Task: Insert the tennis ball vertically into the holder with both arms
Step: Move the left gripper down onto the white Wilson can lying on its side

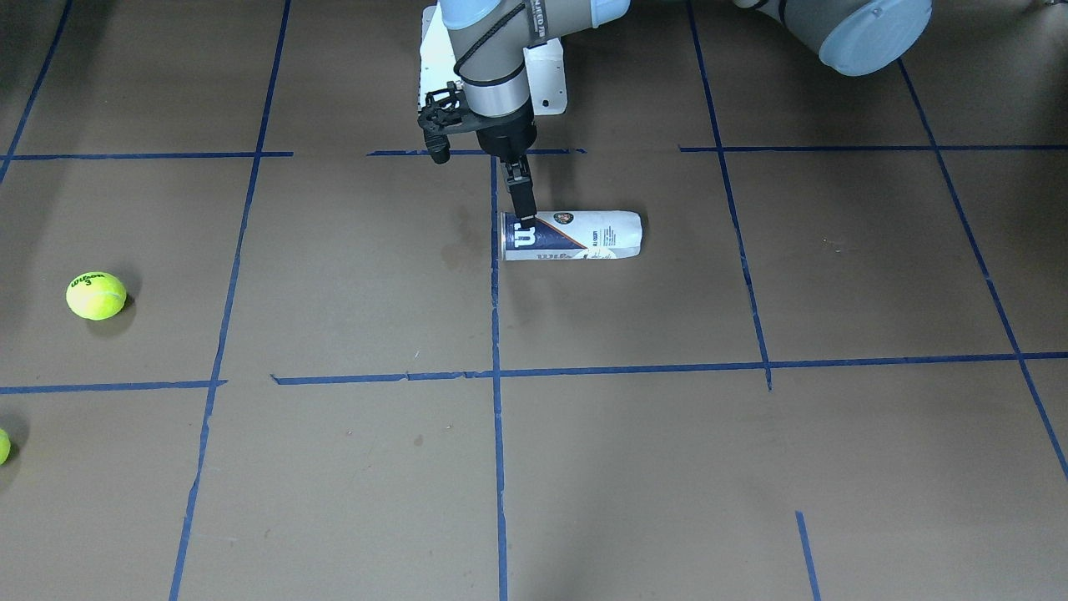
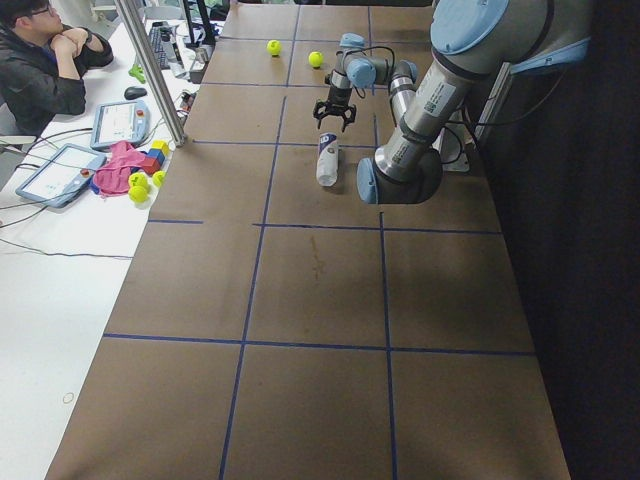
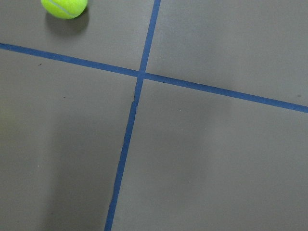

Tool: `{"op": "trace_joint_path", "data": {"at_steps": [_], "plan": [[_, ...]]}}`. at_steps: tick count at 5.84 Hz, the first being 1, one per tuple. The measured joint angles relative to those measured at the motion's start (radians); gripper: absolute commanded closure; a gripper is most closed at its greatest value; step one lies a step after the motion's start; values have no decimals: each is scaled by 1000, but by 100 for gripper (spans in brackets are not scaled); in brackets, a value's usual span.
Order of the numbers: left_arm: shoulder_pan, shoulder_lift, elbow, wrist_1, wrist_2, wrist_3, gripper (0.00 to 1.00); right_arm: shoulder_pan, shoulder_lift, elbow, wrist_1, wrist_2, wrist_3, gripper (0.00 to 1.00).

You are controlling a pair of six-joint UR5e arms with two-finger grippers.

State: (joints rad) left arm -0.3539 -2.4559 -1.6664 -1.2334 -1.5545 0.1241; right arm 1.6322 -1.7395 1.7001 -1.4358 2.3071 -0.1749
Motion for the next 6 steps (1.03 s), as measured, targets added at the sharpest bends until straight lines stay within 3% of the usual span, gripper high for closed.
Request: {"op": "trace_joint_path", "data": {"at_steps": [6], "plan": [[27,-15,153,-92,36,-4,1,0,0,-2,0,0,-1,0]]}}
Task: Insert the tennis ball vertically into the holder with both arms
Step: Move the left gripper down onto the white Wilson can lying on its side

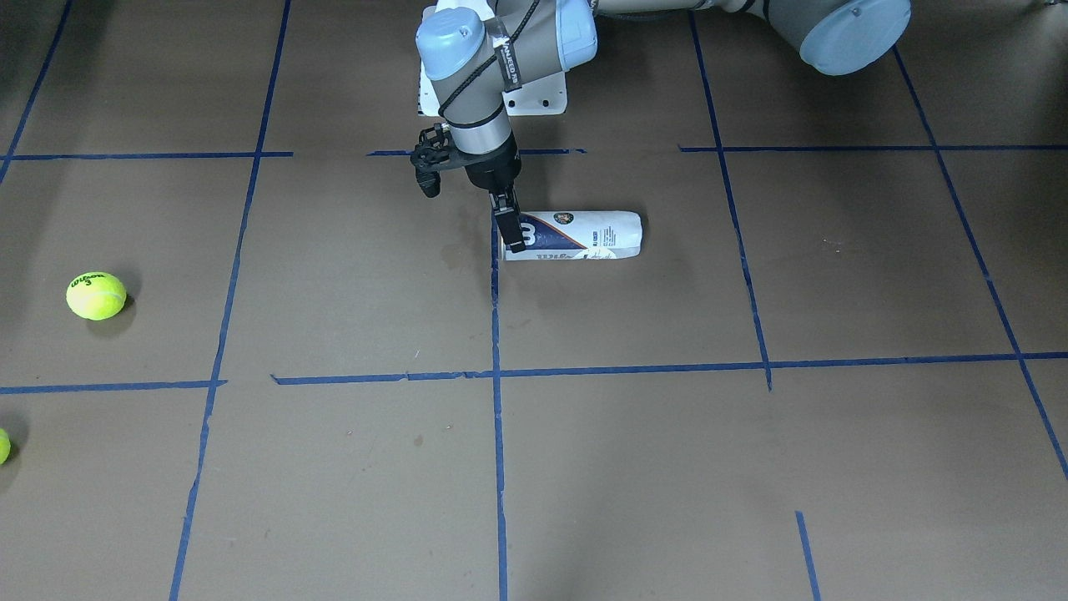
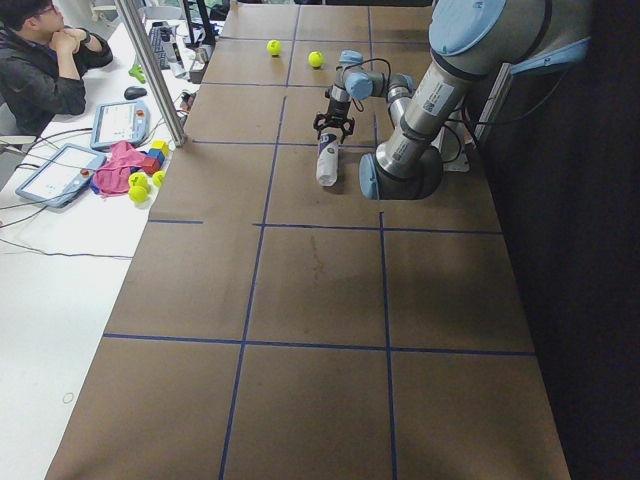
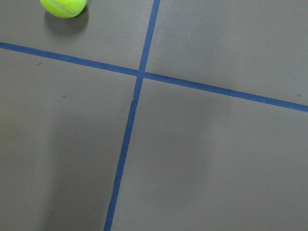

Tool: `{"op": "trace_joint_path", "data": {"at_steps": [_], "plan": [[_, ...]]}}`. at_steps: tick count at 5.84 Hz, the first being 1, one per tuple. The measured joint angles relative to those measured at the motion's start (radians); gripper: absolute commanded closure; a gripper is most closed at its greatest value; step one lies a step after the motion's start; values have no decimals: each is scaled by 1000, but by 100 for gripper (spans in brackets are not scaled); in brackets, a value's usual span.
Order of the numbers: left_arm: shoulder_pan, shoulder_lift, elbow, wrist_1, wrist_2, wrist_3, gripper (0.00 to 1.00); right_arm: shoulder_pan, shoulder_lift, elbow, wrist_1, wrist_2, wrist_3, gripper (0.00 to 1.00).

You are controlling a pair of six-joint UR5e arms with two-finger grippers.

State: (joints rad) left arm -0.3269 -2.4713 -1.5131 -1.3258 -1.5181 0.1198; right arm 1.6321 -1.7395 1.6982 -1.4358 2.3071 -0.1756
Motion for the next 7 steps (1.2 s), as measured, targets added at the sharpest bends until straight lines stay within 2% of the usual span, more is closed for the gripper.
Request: {"op": "trace_joint_path", "data": {"at_steps": [2,5,7], "plan": [[2,14,8,-2,9,-1,3,0,0,0,0,0,0,0],[8,22,15,-4,14,-3,25,0,0,0,0,0,0,0],[8,25,12,-3,15,-3,28,0,0,0,0,0,1,0]]}}
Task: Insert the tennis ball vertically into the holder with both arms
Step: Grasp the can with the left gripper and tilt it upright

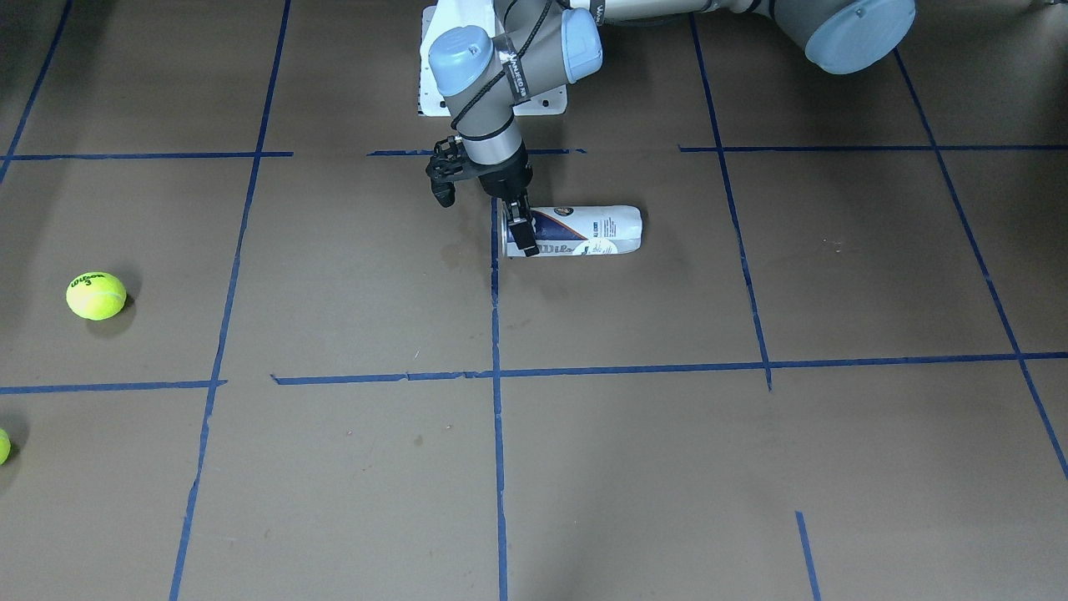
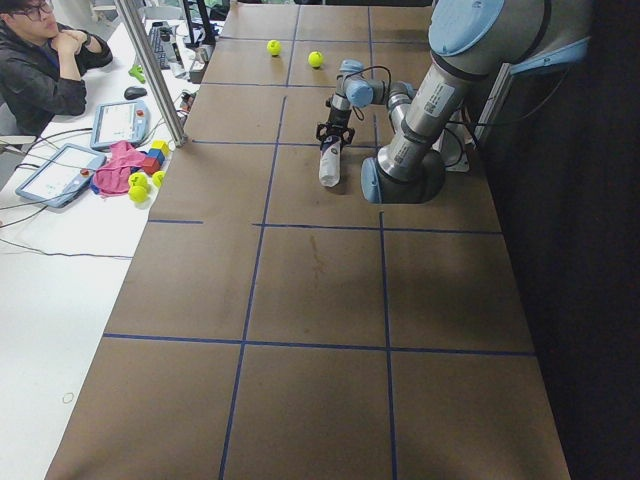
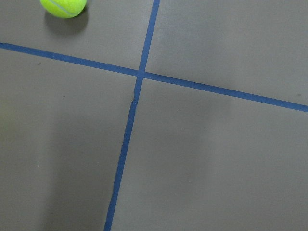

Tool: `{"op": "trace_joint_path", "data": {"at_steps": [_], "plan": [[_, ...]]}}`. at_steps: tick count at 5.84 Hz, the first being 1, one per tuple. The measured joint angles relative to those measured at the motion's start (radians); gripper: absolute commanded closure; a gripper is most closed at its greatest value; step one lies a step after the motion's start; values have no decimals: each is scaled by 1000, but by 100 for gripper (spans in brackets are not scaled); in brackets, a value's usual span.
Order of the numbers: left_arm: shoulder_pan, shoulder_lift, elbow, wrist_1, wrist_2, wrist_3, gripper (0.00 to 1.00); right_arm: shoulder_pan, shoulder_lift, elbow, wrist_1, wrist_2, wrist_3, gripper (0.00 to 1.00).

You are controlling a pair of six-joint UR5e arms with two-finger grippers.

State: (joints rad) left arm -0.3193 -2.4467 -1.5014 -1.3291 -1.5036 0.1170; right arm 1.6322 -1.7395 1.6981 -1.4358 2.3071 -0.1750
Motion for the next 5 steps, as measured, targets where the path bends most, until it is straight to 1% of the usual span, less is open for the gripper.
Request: {"op": "trace_joint_path", "data": {"at_steps": [1,2,3,4,5], "plan": [[-4,0,-30,-1,0,2,27,0,0,0,0,0,0,0],[-14,1,-112,0,-1,5,27,0,1,0,0,0,0,0],[-33,10,-233,-29,-4,6,27,0,1,-1,0,0,0,0],[-52,40,-322,-156,-7,1,27,0,1,-1,0,0,0,0],[-73,87,-358,-368,-9,-31,28,0,1,-1,0,0,0,0]]}}
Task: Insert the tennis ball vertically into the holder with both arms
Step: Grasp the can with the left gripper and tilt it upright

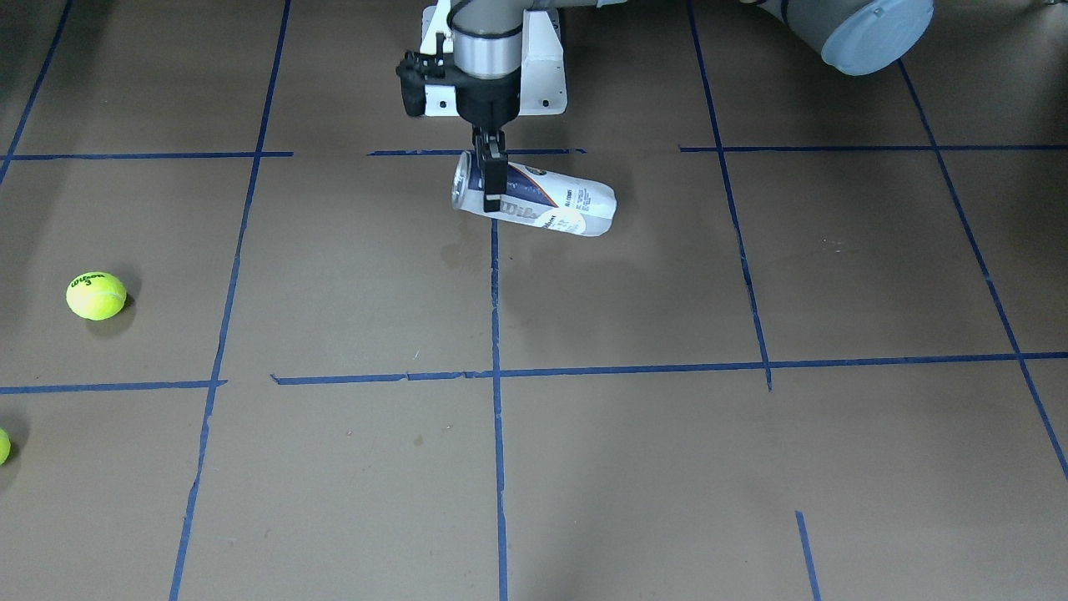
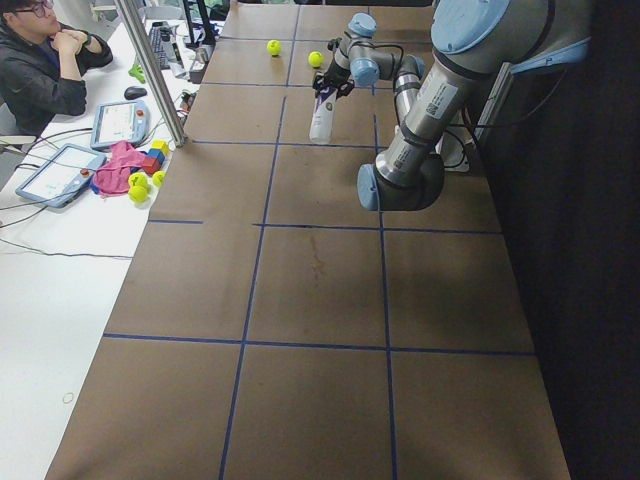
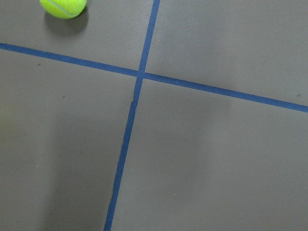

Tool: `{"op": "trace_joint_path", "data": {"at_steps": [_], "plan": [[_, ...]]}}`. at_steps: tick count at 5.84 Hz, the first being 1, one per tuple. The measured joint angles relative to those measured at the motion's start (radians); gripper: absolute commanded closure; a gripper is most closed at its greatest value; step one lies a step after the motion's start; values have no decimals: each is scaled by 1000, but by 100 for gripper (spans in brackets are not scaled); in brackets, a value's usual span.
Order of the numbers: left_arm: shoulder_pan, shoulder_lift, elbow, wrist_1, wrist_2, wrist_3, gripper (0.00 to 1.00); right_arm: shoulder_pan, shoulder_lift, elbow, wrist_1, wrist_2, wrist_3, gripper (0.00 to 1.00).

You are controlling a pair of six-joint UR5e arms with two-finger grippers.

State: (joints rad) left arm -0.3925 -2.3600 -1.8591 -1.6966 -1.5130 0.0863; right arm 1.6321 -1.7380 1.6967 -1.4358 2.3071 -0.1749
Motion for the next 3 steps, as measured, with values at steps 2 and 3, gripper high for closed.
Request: {"op": "trace_joint_path", "data": {"at_steps": [2,3], "plan": [[-23,52,0,-392,-3,-196,30,0,1,0,0,0,0,0],[-25,62,18,-551,-4,-339,30,0,1,0,0,0,0,0]]}}
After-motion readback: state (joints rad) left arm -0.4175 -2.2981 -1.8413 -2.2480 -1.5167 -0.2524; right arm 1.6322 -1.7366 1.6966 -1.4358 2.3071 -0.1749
